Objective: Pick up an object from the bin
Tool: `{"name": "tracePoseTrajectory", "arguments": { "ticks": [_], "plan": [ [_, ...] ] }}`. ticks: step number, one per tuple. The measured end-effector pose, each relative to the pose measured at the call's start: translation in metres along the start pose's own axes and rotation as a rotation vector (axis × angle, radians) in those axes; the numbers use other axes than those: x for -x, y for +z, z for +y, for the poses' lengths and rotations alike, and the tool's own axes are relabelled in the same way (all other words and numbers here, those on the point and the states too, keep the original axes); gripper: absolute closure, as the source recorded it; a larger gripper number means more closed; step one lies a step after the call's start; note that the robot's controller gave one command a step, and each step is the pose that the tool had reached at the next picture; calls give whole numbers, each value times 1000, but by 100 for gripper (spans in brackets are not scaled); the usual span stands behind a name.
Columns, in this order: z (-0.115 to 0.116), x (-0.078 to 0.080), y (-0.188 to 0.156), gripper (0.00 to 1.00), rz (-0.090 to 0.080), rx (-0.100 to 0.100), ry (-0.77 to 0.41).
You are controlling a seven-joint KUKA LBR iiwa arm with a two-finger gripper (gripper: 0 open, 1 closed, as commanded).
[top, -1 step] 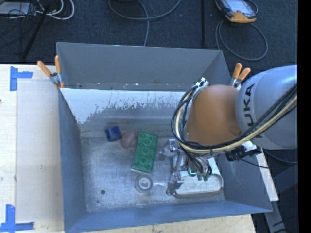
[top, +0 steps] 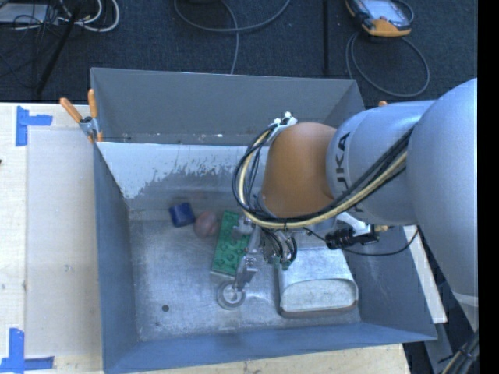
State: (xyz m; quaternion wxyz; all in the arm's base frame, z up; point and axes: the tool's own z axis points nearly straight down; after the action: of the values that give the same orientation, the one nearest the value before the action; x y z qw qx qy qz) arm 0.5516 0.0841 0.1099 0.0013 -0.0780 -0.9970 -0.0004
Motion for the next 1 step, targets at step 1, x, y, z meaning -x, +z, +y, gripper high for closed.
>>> {"name": "tracePoseTrajectory", "arguments": {
  "ticks": [1],
  "plan": [
    [-3, -4, 34, 0, -22, 7, 158]
  ]
}}
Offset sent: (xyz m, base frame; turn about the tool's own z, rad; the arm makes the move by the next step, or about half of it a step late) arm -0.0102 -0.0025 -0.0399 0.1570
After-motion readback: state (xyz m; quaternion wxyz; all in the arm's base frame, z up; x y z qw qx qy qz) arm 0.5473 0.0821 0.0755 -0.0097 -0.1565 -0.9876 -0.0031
